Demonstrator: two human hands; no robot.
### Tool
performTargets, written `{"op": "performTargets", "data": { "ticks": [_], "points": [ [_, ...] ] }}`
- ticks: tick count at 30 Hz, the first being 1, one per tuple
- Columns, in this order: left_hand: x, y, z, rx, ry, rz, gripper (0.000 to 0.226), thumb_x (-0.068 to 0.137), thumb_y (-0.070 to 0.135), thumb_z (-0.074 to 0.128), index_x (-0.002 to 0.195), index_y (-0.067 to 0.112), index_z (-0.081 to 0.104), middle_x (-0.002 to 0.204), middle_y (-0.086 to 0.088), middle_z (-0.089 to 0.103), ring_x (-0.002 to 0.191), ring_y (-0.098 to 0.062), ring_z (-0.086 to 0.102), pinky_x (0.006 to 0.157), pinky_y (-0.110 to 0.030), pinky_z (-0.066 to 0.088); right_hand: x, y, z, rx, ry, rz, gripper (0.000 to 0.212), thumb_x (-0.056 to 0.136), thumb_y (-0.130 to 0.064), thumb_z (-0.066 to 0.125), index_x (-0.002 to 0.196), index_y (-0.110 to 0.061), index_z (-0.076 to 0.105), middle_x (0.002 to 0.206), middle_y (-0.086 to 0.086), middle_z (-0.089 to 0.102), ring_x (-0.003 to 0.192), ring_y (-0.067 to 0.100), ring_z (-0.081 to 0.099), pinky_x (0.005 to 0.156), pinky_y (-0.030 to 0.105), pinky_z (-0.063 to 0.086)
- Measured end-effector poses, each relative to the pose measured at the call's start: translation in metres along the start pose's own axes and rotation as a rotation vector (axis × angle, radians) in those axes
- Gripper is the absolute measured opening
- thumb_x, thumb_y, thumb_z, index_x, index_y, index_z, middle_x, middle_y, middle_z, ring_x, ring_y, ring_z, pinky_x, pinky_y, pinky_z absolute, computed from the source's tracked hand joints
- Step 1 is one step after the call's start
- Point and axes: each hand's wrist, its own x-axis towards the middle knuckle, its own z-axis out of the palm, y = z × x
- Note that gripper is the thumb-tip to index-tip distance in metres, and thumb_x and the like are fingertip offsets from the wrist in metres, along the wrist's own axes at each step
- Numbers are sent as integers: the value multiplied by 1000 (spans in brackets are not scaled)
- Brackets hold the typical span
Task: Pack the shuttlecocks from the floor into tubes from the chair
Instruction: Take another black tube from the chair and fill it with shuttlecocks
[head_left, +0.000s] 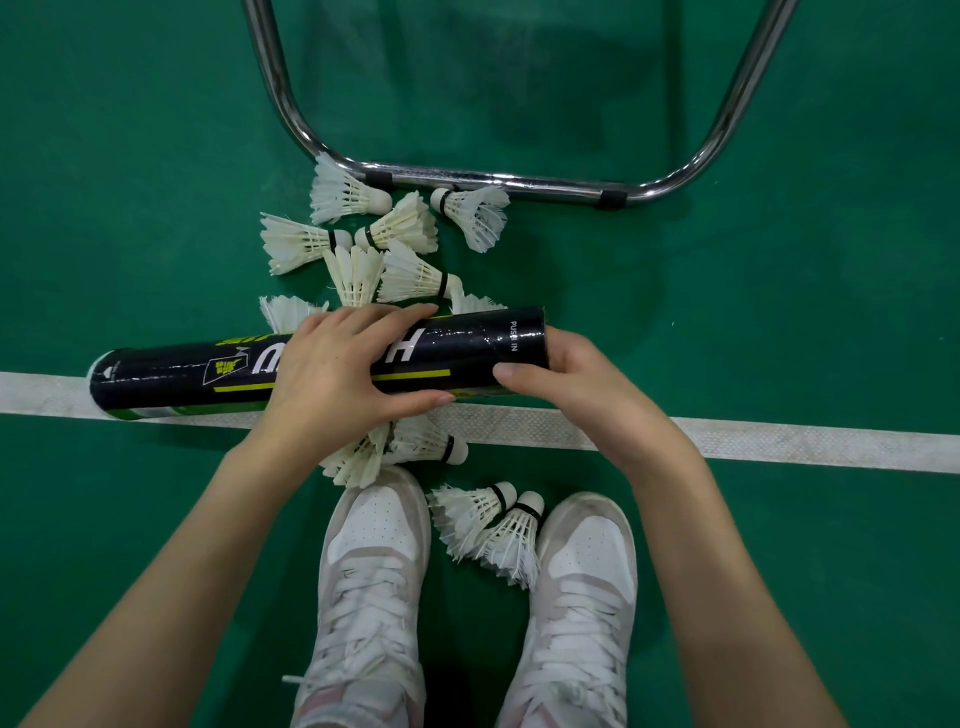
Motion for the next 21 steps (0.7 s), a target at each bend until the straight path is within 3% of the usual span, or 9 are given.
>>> {"op": "performTargets", "data": {
  "ticks": [5, 8, 11, 16, 21],
  "points": [
    [-3, 0, 0, -4, 15, 10, 78, 68, 76, 46, 130, 30, 51, 117, 3, 61, 105, -19, 54, 88, -32, 33, 2, -4, -1, -79, -56, -7, 26, 86, -6, 62, 108, -21, 61, 103, -8, 67, 96, 0, 62, 87, 13, 47],
    [-5, 0, -1, -5, 10, -18, 79, 66, 77, 45, 130, 32, 51, 118, 4, 61, 106, -19, 53, 89, -32, 33, -1, -3, -3, -104, 2, -28, 26, 86, -8, 64, 109, -19, 62, 107, -3, 68, 98, 3, 62, 88, 14, 47],
    [-7, -3, -2, 6, -9, -48, 80, 65, 78, 45, 131, 33, 49, 121, 3, 59, 110, -19, 52, 93, -35, 34, -7, -2, -10, -15, 70, -58, 19, 87, -8, 61, 102, -18, 64, 94, -8, 69, 87, -1, 63, 81, 11, 47],
    [-13, -9, -4, 14, -28, -69, 82, 64, 78, 44, 132, 33, 49, 123, 3, 59, 112, -21, 51, 96, -38, 34, 0, 11, -25, 40, 221, -76, 13, 93, -11, 53, 97, -18, 63, 92, -2, 69, 86, 7, 65, 84, 19, 50],
    [-17, -15, -4, 24, -40, -77, 83, 64, 78, 44, 133, 32, 47, 124, 4, 58, 114, -21, 50, 97, -38, 33, 23, 29, -25, -113, 345, -103, 18, 91, -2, 53, 100, -17, 61, 99, 1, 67, 88, 4, 61, 83, 12, 46]
  ]
}}
